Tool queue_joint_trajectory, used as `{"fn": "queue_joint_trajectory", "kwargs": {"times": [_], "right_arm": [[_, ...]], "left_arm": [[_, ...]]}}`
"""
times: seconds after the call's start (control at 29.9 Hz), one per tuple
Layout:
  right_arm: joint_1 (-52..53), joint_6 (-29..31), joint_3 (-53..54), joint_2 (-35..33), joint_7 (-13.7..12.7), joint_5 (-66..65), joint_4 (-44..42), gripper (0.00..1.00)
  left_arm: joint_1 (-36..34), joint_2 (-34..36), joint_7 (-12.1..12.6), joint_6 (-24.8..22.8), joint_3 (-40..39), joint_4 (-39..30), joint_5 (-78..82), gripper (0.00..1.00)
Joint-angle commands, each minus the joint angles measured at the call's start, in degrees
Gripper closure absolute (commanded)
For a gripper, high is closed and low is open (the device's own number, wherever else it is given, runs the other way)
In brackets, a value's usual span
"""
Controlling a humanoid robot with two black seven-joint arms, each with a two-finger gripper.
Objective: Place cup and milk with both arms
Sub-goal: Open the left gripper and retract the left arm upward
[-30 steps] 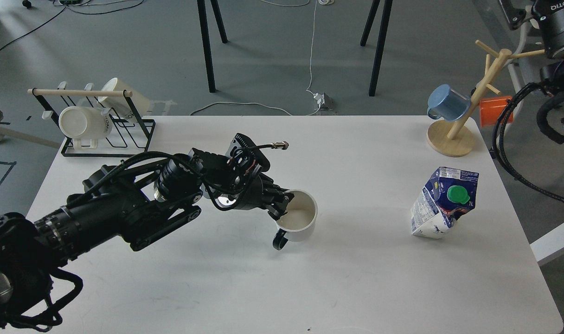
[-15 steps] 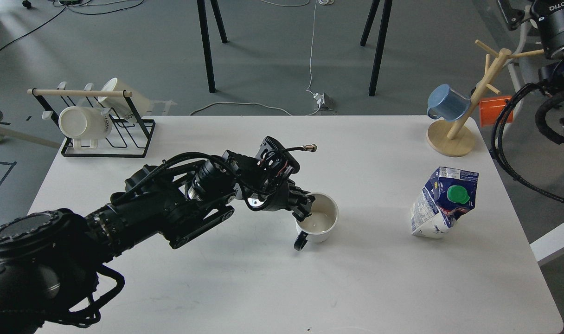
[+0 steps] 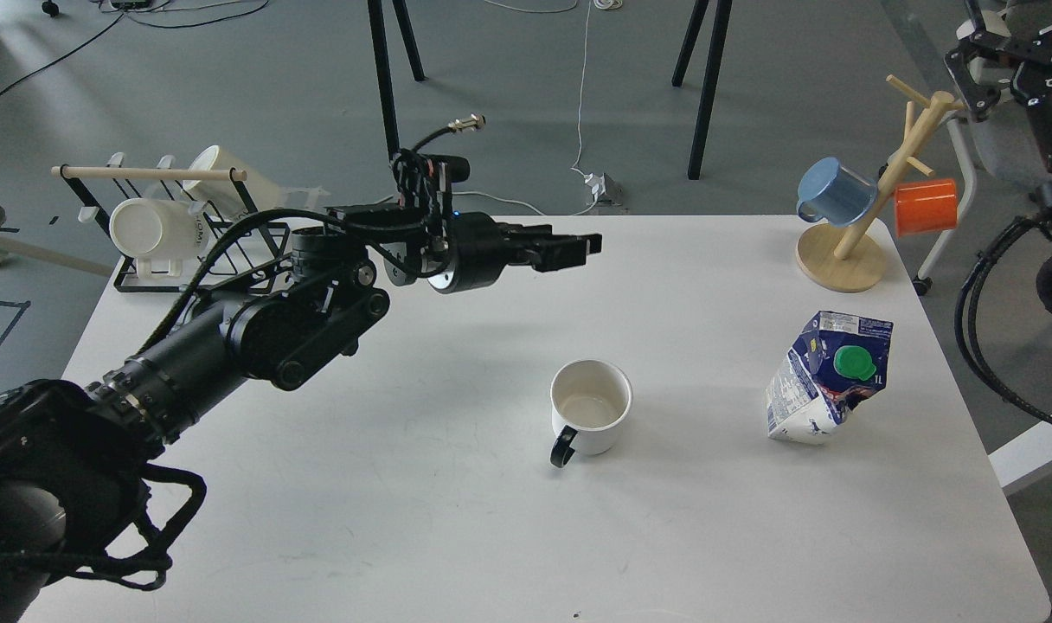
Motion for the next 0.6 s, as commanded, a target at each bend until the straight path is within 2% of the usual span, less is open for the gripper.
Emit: {"fn": "queue_joint_trajectory", "kwargs": {"times": [0.0,0.3,0.4,0.57], "right_arm": [[-10.4,0.0,3.5,-2.6,0.6,2.7,7.2,0.01],[-35.4,0.0,12.7,-1.4,1.9,2.8,19.6,0.01],[-42.7,0.0,14.7,1.9,2.8,2.8,23.2,0.01],[-53.3,0.0,16.3,7.7,2.9,2.7,25.3,0.01]], "left_arm": [[0.8,4.3,-0.1,0.9,-6.7,0.1,-20.9,0.01],[2.7,12.9,-1.1,1.5,-7.3,2.2,-79.6,0.01],[3.0,14.7,-1.1,1.5,-7.3,3.1,-89.1,0.00],[4.2,16.3,-1.1,0.7,-7.6,7.2,-93.2,0.01]]}}
